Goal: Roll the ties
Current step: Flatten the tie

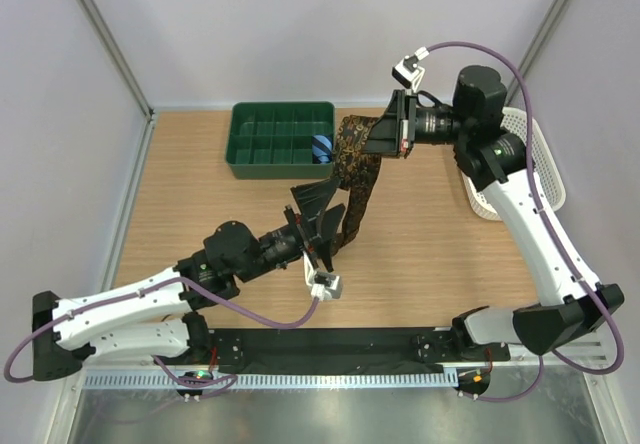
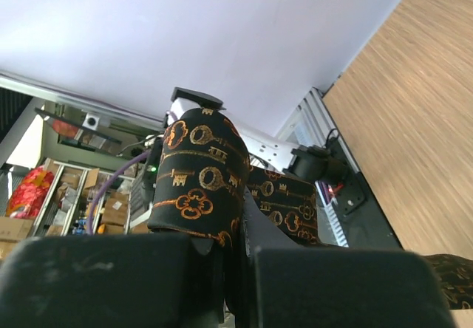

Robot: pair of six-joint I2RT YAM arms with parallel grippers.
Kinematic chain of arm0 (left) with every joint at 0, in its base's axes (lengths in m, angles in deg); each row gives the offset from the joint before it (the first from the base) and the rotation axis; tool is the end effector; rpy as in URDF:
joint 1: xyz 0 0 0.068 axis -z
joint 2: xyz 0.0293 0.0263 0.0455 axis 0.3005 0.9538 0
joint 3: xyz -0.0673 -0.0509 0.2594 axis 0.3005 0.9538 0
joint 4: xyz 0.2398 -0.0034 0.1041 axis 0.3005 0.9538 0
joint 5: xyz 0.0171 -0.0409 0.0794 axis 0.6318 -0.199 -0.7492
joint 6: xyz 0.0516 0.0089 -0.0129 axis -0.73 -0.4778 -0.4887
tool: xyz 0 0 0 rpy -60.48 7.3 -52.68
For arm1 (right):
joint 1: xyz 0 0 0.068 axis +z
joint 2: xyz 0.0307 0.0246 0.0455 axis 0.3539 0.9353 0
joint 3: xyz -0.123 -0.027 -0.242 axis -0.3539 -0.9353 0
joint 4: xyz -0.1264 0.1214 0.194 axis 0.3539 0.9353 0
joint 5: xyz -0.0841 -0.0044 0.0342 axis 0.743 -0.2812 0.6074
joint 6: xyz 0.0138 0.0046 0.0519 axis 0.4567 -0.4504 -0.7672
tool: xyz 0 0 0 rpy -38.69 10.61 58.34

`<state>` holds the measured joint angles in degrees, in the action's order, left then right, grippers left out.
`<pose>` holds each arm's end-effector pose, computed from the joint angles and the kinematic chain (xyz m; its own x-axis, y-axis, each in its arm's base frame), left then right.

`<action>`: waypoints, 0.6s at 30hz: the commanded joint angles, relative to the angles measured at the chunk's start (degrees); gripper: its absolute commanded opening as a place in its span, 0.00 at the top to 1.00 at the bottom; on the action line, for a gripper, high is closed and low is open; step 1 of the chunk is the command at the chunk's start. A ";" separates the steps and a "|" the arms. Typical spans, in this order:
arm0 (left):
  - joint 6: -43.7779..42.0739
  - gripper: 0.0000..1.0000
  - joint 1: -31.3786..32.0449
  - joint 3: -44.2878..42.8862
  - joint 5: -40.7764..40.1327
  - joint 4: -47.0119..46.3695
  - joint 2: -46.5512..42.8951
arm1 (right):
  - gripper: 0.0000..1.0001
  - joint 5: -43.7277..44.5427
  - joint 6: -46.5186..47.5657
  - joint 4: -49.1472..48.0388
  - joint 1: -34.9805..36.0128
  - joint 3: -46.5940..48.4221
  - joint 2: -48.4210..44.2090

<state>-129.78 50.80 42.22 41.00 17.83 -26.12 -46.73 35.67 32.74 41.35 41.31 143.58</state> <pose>0.0823 -0.2042 0.3756 0.9118 0.3627 -0.1927 0.1279 0.1949 0.9724 0.2464 0.1262 0.4751 -0.8539 0.0781 -0.5145 -0.5044 0.1196 0.8552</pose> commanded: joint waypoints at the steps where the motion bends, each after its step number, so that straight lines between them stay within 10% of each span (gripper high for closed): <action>1: -12.30 0.18 0.00 1.22 2.33 -15.38 1.71 | 0.99 -2.03 -9.42 -8.53 -0.05 1.75 -3.64; 18: -27.90 0.16 1.40 -0.27 1.10 -26.07 8.14 | 0.99 -1.77 -19.91 -17.26 0.03 1.13 -5.76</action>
<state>-155.15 51.48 42.85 41.07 -1.31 -16.18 -47.54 16.35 16.65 41.35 40.94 138.93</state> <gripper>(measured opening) 0.839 0.064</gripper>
